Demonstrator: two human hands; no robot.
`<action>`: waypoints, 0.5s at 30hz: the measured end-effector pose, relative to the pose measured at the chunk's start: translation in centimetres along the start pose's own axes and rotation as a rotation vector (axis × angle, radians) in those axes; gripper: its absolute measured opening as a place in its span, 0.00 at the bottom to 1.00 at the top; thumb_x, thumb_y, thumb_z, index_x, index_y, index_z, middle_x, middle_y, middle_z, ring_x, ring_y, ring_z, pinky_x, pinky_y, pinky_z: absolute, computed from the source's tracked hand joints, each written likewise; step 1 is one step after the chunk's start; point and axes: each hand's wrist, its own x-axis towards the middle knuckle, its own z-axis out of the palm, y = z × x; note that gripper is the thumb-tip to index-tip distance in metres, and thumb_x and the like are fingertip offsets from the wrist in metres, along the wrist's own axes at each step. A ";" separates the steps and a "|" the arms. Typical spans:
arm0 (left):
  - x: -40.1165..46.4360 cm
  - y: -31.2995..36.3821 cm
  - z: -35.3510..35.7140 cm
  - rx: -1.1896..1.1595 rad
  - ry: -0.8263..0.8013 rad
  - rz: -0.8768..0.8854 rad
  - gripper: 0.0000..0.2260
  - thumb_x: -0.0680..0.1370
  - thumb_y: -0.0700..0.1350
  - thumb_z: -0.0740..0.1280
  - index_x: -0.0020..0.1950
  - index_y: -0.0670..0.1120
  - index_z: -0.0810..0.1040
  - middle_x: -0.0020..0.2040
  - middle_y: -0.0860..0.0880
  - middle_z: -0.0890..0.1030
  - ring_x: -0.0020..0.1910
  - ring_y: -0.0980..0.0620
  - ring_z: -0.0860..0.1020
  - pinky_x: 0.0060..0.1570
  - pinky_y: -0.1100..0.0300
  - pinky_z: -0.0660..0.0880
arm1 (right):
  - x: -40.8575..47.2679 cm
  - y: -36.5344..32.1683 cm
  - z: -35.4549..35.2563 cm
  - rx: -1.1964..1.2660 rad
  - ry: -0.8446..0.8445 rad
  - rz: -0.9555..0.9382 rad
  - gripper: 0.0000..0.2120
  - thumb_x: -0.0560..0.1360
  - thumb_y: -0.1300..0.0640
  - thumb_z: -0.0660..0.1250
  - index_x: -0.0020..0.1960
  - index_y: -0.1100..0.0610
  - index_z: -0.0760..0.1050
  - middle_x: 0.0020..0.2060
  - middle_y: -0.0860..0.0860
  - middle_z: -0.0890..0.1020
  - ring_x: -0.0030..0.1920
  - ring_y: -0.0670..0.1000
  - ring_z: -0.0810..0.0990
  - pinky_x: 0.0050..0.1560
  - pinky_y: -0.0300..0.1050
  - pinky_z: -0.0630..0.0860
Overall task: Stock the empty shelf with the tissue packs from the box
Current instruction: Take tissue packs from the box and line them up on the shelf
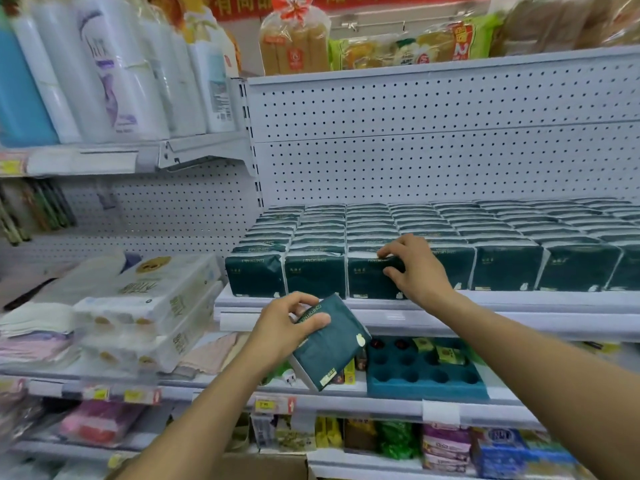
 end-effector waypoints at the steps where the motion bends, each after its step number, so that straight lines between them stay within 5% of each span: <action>1: 0.2 0.1 -0.1 0.004 -0.008 0.007 0.09 0.72 0.53 0.76 0.50 0.58 0.80 0.48 0.48 0.79 0.46 0.45 0.80 0.42 0.52 0.80 | 0.0 0.1 0.3 -0.019 0.023 -0.025 0.13 0.76 0.58 0.70 0.59 0.50 0.77 0.58 0.49 0.73 0.58 0.50 0.69 0.45 0.45 0.73; 5: 1.1 0.0 -0.4 -0.009 -0.044 0.026 0.10 0.72 0.53 0.76 0.51 0.57 0.80 0.48 0.48 0.79 0.45 0.47 0.81 0.41 0.54 0.80 | -0.3 0.6 1.3 -0.169 0.115 -0.059 0.14 0.73 0.58 0.72 0.58 0.51 0.79 0.60 0.52 0.73 0.62 0.55 0.68 0.37 0.46 0.71; 8: 1.6 -0.3 -0.3 -0.029 -0.071 0.035 0.11 0.71 0.54 0.76 0.52 0.58 0.81 0.50 0.48 0.80 0.48 0.45 0.81 0.43 0.52 0.82 | -0.6 0.4 1.5 -0.247 0.174 -0.090 0.15 0.72 0.56 0.74 0.58 0.52 0.80 0.61 0.56 0.74 0.62 0.60 0.70 0.48 0.55 0.75; 11: 1.9 -0.3 -0.2 -0.053 -0.106 0.056 0.10 0.71 0.53 0.77 0.51 0.58 0.81 0.49 0.50 0.81 0.49 0.46 0.81 0.47 0.48 0.82 | -2.0 -0.5 1.0 -0.162 0.272 -0.197 0.15 0.75 0.50 0.70 0.61 0.52 0.78 0.59 0.54 0.76 0.59 0.57 0.73 0.53 0.52 0.73; 15: 1.9 0.9 0.7 -0.125 -0.147 0.163 0.10 0.72 0.45 0.77 0.51 0.55 0.82 0.47 0.52 0.84 0.48 0.51 0.82 0.46 0.55 0.81 | -5.3 -2.7 -0.4 0.367 -0.224 -0.069 0.18 0.75 0.44 0.68 0.65 0.44 0.73 0.52 0.42 0.78 0.54 0.43 0.76 0.48 0.36 0.71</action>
